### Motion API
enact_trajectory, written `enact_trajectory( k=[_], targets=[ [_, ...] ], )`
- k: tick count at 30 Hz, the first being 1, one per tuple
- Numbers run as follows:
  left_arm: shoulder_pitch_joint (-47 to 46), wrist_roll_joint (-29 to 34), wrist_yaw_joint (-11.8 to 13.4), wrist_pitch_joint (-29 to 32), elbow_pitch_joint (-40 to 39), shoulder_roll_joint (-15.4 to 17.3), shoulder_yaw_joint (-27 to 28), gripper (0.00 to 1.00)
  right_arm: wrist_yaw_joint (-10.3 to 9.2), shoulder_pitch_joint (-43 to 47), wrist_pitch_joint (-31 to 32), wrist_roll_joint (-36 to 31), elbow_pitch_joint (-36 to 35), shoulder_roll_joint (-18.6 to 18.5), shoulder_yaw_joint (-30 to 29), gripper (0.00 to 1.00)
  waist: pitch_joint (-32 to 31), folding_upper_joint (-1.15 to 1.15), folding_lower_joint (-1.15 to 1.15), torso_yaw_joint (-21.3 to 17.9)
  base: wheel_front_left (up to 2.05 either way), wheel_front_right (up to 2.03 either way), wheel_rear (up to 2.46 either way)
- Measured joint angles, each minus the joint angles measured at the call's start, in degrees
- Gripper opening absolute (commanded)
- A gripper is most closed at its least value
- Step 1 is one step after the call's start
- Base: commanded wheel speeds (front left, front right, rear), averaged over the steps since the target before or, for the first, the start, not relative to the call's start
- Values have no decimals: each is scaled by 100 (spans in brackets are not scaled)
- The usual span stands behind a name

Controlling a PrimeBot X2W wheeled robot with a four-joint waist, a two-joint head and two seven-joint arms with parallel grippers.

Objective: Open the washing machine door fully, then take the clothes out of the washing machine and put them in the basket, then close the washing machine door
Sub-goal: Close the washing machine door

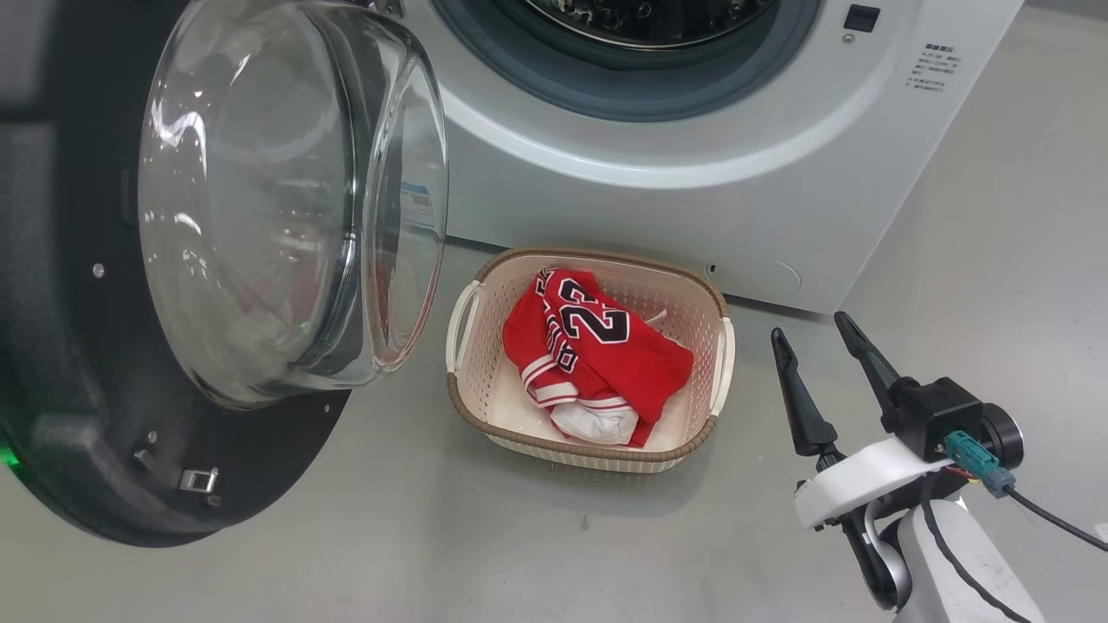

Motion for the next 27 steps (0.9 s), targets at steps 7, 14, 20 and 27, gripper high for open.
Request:
enact_trajectory(
  k=[7, 14, 20, 27],
  targets=[
    [259, -55, -18, 254, -465, -268, 56, 0, 0, -107, 0, -41, -37, 10, 86, 100, 20, 0, 0, -189, 0, 0, 0],
    [472, -86, -19, 572, -1083, -558, -33, 0, 0, -146, 0, -37, -73, 20, 89, 100, 4, 0, 0, -465, 0, 0, 0],
    [550, -86, -20, 847, -1571, -793, -185, 0, 0, -158, 0, -36, -103, 24, 92, 100, 5, 0, 0, -742, 0, 0, 0],
    [615, -79, -21, 1060, -1882, -922, -345, 0, -2, -168, 0, -3, -154, 33, 116, 100, 55, 0, 0, -1090, 0, 0, 0]
  ],
)
